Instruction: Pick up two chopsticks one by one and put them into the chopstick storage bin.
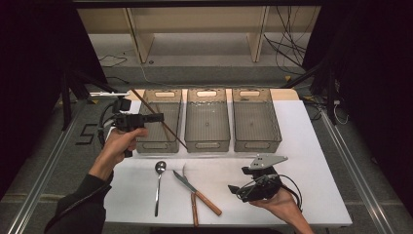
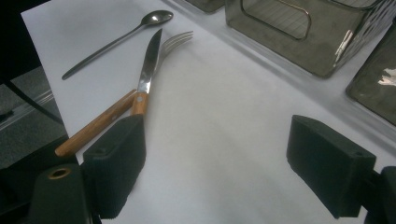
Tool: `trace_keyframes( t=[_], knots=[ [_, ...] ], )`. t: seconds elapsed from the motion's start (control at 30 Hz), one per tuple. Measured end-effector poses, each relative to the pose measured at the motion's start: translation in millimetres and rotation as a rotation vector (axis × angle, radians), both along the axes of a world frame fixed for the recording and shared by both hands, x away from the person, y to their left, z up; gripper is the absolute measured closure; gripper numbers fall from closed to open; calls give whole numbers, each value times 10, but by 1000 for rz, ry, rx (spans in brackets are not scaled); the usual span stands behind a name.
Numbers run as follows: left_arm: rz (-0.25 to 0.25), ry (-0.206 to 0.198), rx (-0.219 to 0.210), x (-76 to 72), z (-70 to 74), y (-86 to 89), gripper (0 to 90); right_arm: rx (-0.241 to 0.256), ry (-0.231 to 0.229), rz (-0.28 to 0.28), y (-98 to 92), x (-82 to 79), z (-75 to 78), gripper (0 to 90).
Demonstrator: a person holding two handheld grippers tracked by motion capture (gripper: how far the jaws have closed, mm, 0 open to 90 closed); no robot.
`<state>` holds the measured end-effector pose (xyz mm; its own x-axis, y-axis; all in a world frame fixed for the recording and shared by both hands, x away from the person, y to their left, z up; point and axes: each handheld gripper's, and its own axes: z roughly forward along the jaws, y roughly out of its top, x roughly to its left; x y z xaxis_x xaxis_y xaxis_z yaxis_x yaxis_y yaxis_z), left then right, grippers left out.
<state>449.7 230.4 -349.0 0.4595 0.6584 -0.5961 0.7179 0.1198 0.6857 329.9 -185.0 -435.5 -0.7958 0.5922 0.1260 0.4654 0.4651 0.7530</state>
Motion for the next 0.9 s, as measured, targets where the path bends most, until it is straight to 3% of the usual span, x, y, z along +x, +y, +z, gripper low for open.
trace_keyframes(
  t=[0.47, 0.9],
  knots=[
    [103, 28, 46, 299, 69, 310, 841, 9, -8, -7, -34, -12, -7, 187],
    [135, 80, 135, 507, -76, 236, 841, 18, -21, -6, -38, -26, -3, 177]
  ],
)
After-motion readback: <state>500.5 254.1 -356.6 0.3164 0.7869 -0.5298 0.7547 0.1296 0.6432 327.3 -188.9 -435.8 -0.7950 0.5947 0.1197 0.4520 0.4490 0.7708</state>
